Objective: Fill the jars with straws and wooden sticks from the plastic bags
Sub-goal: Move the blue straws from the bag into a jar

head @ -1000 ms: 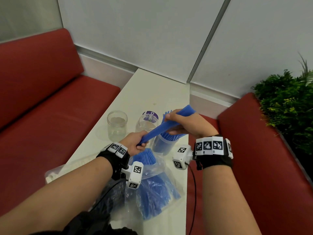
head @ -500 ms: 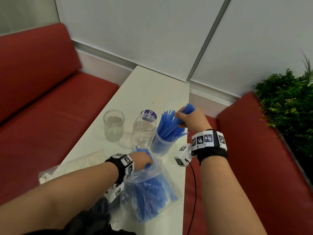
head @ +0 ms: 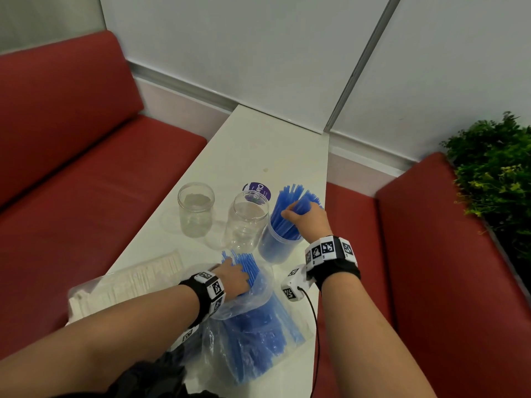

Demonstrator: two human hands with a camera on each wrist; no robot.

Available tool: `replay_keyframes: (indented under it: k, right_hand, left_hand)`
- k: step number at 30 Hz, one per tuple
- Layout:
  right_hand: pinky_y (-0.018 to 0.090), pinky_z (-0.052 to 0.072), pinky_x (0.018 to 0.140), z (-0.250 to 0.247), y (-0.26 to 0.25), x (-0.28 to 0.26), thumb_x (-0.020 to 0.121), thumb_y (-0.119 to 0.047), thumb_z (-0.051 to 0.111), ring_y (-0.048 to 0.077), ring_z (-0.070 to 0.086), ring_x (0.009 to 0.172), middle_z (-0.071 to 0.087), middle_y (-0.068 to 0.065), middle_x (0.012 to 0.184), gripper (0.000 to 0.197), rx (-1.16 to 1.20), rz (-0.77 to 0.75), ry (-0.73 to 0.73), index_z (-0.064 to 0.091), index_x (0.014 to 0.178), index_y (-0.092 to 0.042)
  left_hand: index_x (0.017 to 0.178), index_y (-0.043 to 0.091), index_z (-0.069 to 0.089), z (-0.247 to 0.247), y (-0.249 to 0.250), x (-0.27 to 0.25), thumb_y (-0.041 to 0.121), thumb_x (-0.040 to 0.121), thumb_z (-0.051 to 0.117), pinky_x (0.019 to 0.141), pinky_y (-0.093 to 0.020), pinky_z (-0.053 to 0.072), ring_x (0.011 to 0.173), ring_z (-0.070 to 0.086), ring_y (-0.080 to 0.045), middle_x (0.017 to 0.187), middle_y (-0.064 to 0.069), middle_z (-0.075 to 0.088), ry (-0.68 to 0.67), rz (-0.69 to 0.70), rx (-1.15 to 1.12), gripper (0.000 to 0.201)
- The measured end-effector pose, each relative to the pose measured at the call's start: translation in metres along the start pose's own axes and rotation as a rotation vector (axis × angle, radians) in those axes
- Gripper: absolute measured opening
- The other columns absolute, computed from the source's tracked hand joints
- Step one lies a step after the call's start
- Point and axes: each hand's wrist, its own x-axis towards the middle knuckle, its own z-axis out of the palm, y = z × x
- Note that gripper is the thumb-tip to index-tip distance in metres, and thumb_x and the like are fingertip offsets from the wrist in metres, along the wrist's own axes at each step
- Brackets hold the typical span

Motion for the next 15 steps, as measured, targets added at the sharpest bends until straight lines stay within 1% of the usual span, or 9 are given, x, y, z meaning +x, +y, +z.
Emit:
replay_keyframes:
  k: [3,5,6,8,9,10,12,14,15]
  right_hand:
    - [0.029,0.049,0.074,-0.005,-0.004,0.0,0.086,-0.031,0.078,0.015,0.06,0.091,0.062,0.005,0.107,0.034,0.032,-0.108,0.153,0.064,0.112,-0.013]
    - [0.024,0.043,0.071,-0.005,-0.008,-0.002,0.09,-0.034,0.073,0.011,0.056,0.093,0.055,0.001,0.11,0.033,-0.011,-0.2,0.305,0.06,0.119,-0.023]
    - [0.024,0.042,0.076,-0.002,-0.01,-0.003,0.093,-0.032,0.068,0.015,0.056,0.101,0.055,0.001,0.116,0.033,-0.047,-0.247,0.372,0.059,0.124,-0.024]
    - [0.029,0.041,0.099,0.009,-0.01,-0.004,0.101,-0.026,0.057,0.023,0.048,0.128,0.052,0.005,0.137,0.039,-0.176,-0.323,0.441,0.053,0.139,-0.021]
    - [0.034,0.034,0.112,0.015,-0.009,-0.004,0.104,-0.026,0.05,0.027,0.037,0.142,0.044,0.008,0.151,0.045,-0.283,-0.337,0.431,0.045,0.148,-0.018]
    - [0.039,0.022,0.122,0.021,-0.007,-0.004,0.107,-0.028,0.044,0.03,0.022,0.151,0.032,0.01,0.161,0.051,-0.404,-0.33,0.391,0.034,0.155,-0.015]
    - [0.045,0.005,0.126,0.032,0.003,-0.003,0.109,-0.034,0.035,0.033,0.001,0.156,0.01,0.01,0.169,0.06,-0.616,-0.261,0.24,0.014,0.161,-0.01]
    - [0.046,-0.001,0.126,0.041,0.016,-0.002,0.109,-0.039,0.032,0.032,-0.007,0.156,0.002,0.01,0.17,0.066,-0.724,-0.184,0.077,0.005,0.161,-0.008]
    - [0.047,-0.002,0.126,0.043,0.021,-0.001,0.109,-0.041,0.031,0.031,-0.008,0.156,0.001,0.01,0.17,0.067,-0.745,-0.168,0.035,0.005,0.161,-0.008]
  left_hand:
    - [0.125,0.018,0.062,-0.003,0.0,-0.001,0.019,0.1,0.047,0.11,-0.059,0.024,0.123,0.049,-0.028,0.127,-0.002,0.06,-0.004,-0.007,0.05,0.029]
    - [0.116,0.016,0.065,-0.005,0.0,-0.002,0.015,0.099,0.046,0.11,-0.059,0.023,0.116,0.055,-0.027,0.118,-0.002,0.065,0.022,-0.011,0.055,0.026]
    - [0.113,0.015,0.065,-0.006,0.0,-0.003,0.013,0.098,0.046,0.11,-0.058,0.024,0.112,0.057,-0.027,0.114,-0.003,0.067,0.035,-0.015,0.065,0.025]
    - [0.109,0.014,0.066,-0.007,-0.001,-0.004,0.01,0.097,0.045,0.108,-0.052,0.03,0.106,0.06,-0.028,0.109,-0.005,0.069,0.041,-0.01,0.067,0.024]
    - [0.108,0.013,0.066,-0.008,0.0,-0.004,0.01,0.098,0.045,0.105,-0.048,0.035,0.105,0.062,-0.028,0.108,-0.005,0.069,0.03,-0.001,0.053,0.024]
    - [0.108,0.012,0.067,-0.009,0.001,-0.003,0.011,0.098,0.045,0.101,-0.044,0.04,0.104,0.063,-0.028,0.109,-0.006,0.069,0.014,0.005,0.033,0.024]
    - [0.11,0.01,0.067,-0.01,0.002,-0.004,0.012,0.1,0.044,0.098,-0.043,0.046,0.105,0.064,-0.029,0.111,-0.007,0.069,-0.015,-0.001,-0.008,0.026]
    - [0.116,0.008,0.066,-0.012,0.003,-0.006,0.014,0.102,0.043,0.097,-0.042,0.048,0.108,0.063,-0.03,0.115,-0.008,0.068,-0.06,-0.03,-0.071,0.028]
    - [0.118,0.007,0.065,-0.014,0.003,-0.007,0.013,0.102,0.042,0.095,-0.042,0.049,0.109,0.063,-0.031,0.118,-0.009,0.066,-0.083,-0.042,-0.105,0.029]
